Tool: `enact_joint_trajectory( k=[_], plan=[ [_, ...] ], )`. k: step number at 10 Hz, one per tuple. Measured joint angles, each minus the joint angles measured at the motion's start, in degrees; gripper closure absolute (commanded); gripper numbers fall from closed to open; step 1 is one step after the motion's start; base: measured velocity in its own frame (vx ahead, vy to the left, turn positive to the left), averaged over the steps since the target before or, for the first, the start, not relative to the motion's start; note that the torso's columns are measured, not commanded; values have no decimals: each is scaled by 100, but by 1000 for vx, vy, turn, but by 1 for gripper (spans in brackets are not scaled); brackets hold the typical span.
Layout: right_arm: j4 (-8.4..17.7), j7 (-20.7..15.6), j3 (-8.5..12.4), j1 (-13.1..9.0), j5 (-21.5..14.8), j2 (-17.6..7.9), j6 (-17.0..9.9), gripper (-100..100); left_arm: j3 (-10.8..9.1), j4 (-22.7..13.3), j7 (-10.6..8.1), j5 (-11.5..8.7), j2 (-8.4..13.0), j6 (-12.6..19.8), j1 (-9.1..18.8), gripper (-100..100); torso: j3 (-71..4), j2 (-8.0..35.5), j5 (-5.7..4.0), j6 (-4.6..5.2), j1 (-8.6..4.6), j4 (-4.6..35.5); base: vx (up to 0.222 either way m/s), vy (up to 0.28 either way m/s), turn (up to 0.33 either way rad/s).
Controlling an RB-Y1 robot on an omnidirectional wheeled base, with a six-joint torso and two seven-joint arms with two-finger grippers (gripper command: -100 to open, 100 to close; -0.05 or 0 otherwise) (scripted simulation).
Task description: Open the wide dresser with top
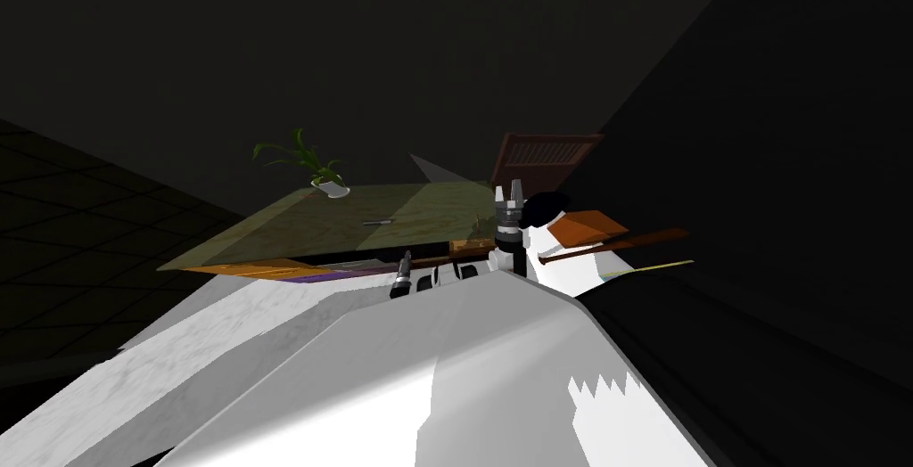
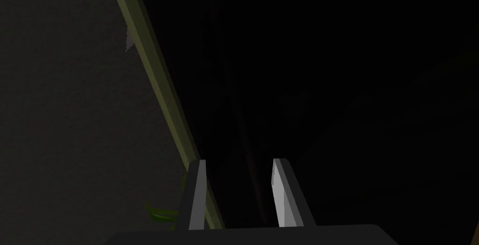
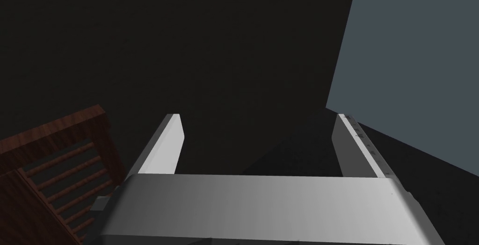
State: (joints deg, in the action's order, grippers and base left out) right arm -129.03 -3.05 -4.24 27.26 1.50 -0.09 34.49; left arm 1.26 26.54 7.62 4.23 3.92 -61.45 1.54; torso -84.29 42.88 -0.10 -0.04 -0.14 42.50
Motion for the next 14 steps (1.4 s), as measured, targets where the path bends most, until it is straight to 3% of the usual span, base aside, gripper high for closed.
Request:
enact_joint_trajectory(
  k=[2, 6, 7, 10, 13, 14],
  plan=[
    [0, 0, 0, -1, 0, 0, 0, 0, -171, 243, -199, 255, 74, 265, -159, 100, 1, 2, -22, 8, -27, 29, -164, -17, 2],
    [0, 0, 0, 0, 0, 0, 0, 0, -158, 256, -284, 296, 124, 285, -204, 100, -5, -10, -14, 0, -10, 14, -157, 9, 24],
    [0, 0, 0, 0, 0, 0, 0, 0, -121, 537, -322, 327, 137, 383, -344, 100, -4, -3, -23, -2, -8, 29, -144, 14, 9],
    [0, 0, 0, 0, 0, -1, 0, 0, -210, 329, -274, 304, 93, 348, -263, 100, -14, -21, -5, 15, -11, 7, -138, 37, -103],
    [0, 0, 0, 0, 0, -1, 0, 0, -337, 620, -159, 309, -45, 467, -427, 100, -12, -17, -20, 8, -23, 23, -190, 49, -96],
    [0, 0, 0, 0, 0, -1, 0, 0, -379, 804, -112, 312, -99, 552, -510, -100, -13, -14, -24, 12, -38, 27, -129, 13, 0]
  ],
)
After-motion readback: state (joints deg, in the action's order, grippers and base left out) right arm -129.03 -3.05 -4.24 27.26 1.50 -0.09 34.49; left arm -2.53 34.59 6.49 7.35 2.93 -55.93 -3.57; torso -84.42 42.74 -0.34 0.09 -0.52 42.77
